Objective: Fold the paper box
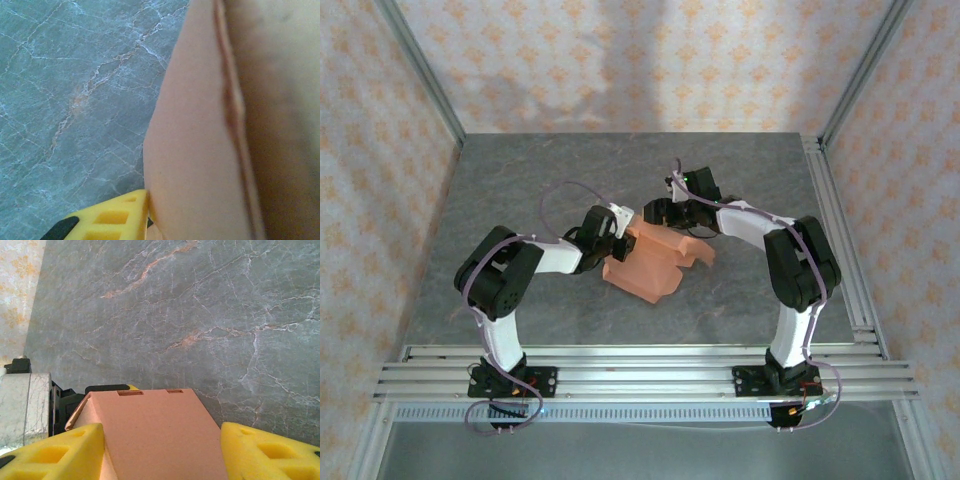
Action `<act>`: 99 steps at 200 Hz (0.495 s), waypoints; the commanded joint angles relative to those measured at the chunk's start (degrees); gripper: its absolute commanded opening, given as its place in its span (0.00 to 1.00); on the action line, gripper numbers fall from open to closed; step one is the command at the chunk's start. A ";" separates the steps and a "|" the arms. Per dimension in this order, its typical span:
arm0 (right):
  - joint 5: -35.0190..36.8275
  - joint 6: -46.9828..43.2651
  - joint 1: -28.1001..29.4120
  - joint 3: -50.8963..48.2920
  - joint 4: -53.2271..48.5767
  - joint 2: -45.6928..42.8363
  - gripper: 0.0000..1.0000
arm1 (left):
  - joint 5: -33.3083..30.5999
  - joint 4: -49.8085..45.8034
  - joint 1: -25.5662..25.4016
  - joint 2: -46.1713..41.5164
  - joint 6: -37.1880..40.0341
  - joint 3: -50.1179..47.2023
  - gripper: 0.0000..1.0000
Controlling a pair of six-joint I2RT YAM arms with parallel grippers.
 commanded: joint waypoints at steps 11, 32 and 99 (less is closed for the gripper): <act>5.78 -3.53 -0.04 -0.86 -6.74 2.16 0.59 | -0.52 4.42 -0.29 0.16 -1.93 -0.17 0.27; 6.71 -4.01 -0.06 -0.61 -7.67 2.18 0.58 | -0.16 5.81 -0.24 -0.23 -2.82 -0.51 0.29; 7.59 -4.28 -0.06 -0.19 -8.70 2.22 0.54 | -4.35 8.57 -0.24 -0.44 -5.11 -1.83 0.27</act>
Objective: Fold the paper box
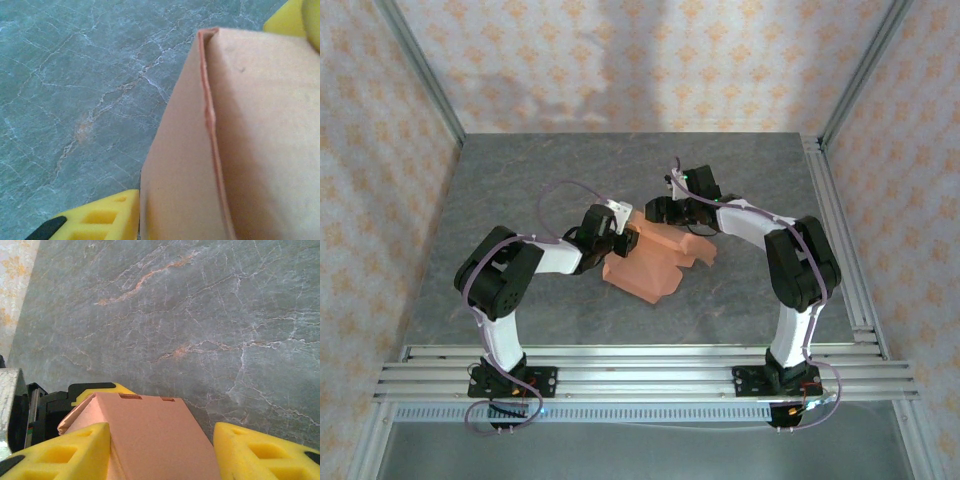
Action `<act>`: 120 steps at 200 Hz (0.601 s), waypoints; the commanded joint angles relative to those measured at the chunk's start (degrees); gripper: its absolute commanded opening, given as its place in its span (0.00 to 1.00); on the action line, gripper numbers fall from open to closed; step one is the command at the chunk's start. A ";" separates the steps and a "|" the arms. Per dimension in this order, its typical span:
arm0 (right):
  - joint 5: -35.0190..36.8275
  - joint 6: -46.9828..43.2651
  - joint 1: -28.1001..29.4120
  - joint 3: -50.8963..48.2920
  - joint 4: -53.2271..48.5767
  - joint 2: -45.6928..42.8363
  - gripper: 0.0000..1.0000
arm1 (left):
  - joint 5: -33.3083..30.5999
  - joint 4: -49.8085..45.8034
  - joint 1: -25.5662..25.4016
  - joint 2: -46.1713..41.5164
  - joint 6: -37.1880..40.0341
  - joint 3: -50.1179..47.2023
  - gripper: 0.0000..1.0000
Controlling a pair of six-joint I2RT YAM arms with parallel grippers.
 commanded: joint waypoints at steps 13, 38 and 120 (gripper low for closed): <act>4.23 -1.47 -0.06 -1.18 -8.16 2.19 0.54 | -3.49 4.27 -0.11 0.08 -2.28 -1.30 0.24; 3.07 -1.07 -0.03 -1.21 -7.85 1.64 0.54 | -3.52 4.44 -0.16 0.89 -3.23 -0.67 0.18; -2.97 2.27 0.03 -1.92 -4.40 0.41 0.56 | -2.74 4.14 -0.04 2.23 -3.44 0.53 0.00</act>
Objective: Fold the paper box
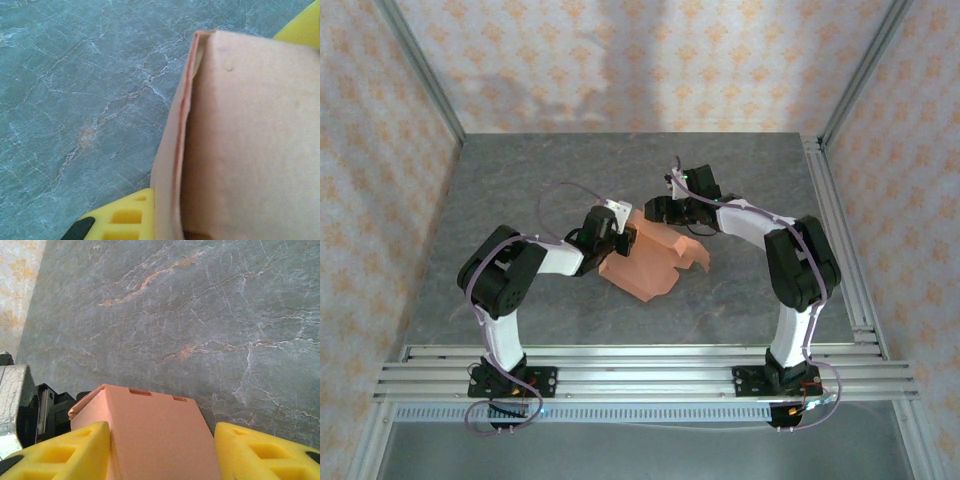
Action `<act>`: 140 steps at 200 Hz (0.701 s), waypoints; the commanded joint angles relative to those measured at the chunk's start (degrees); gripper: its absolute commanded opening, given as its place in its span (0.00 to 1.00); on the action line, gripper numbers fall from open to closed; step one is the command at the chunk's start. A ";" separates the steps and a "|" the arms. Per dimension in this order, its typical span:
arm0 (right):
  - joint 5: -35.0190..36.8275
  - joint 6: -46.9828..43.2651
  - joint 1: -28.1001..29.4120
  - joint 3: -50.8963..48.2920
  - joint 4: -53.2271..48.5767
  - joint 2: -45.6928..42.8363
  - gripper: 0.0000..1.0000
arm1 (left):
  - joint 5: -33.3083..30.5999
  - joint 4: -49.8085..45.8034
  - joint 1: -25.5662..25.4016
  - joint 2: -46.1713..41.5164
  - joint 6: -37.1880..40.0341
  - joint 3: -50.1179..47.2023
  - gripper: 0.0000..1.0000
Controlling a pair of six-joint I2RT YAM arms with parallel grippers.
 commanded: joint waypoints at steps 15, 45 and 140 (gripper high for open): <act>-2.07 1.53 0.11 -1.94 -4.44 -0.15 0.56 | -0.56 0.97 0.30 0.87 -1.24 0.69 0.00; -1.99 2.29 0.05 -1.81 -3.98 -1.41 0.56 | 0.43 1.78 0.45 0.27 -1.54 0.26 0.00; -4.99 6.66 0.03 -3.42 0.89 0.29 0.56 | -1.13 3.17 0.69 3.91 -2.46 0.63 0.11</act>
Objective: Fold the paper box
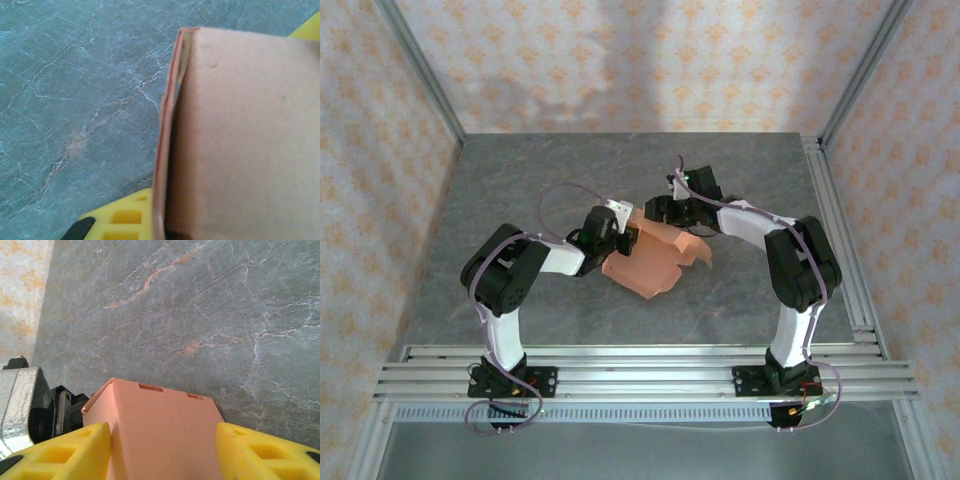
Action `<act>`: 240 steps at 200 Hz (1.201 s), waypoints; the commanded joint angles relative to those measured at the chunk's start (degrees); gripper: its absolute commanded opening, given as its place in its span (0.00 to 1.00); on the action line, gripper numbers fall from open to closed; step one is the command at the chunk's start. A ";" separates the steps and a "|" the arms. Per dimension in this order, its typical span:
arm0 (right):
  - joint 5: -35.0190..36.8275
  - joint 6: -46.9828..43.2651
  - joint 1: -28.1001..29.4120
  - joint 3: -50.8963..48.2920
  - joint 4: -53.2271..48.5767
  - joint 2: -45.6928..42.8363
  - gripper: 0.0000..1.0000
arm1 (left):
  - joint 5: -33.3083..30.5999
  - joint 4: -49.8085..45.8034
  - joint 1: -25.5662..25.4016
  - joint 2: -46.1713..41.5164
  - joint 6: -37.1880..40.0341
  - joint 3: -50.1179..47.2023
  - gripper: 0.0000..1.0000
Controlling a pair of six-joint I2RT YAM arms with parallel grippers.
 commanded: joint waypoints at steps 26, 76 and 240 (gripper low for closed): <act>-4.62 2.61 0.18 -2.68 -0.16 0.83 0.56 | -2.88 0.41 0.59 2.96 -1.82 1.10 0.11; -5.60 3.34 0.19 -3.41 0.79 1.02 0.56 | -2.89 0.44 0.56 3.86 -2.32 1.74 0.14; -4.90 6.54 -1.44 -5.20 4.46 -2.19 0.59 | -0.66 1.69 0.67 1.47 -2.38 0.23 0.00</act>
